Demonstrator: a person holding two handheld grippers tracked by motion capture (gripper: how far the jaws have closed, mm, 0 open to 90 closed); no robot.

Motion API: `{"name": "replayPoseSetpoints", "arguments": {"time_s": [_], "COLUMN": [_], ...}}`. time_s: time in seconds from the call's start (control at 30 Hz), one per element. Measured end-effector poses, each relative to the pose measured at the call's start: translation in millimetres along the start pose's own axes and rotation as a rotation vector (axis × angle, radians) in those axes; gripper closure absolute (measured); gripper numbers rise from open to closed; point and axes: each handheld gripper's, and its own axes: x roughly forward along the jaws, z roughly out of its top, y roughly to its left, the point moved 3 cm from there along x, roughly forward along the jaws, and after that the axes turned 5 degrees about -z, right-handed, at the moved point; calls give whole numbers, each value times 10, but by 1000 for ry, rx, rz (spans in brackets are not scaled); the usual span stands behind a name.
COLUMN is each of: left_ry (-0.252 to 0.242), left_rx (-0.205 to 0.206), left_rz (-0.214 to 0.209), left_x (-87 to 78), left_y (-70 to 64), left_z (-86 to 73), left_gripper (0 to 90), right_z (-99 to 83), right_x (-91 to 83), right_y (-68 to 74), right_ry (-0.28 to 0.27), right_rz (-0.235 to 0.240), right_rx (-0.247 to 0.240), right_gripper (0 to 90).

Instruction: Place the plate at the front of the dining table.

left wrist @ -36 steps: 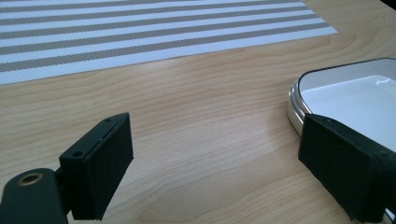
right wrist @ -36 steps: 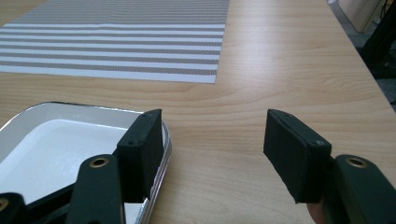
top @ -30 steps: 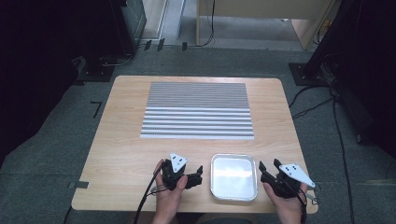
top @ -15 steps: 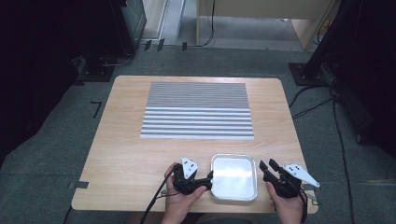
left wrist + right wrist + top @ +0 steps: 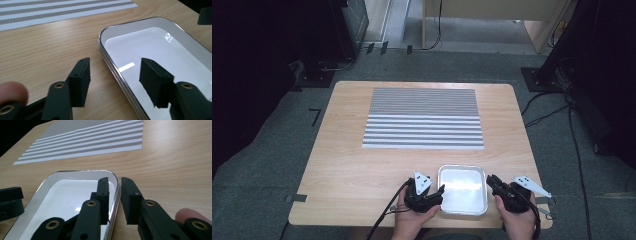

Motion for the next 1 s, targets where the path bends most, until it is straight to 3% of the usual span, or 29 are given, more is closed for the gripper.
{"name": "replayPoseSetpoints", "arguments": {"time_s": [0.17, 0.27, 0.63, 0.83, 1.0], "left_ry": [3, 19, 16, 16, 12], "left_rx": [-3, -19, 8, 16, 17], "left_rz": [-27, -77, -43, -48, -46], "left_x": [1, 14, 19, 3, -3], "left_y": [-14, -10, -33, -26, -27], "left_z": [-8, -12, -27, -17, -14], "left_gripper": [571, 673, 834, 872, 882], "right_z": [-18, -37, -75, -100, -105], "right_x": [13, 34, 85, 121, 129], "right_y": [7, 19, 15, 18, 19], "right_ry": [22, 46, 115, 152, 154], "right_rz": [21, 29, -12, -18, -21], "right_rx": [15, 15, 21, 59, 62], "right_gripper": [817, 825, 838, 853, 850]}}
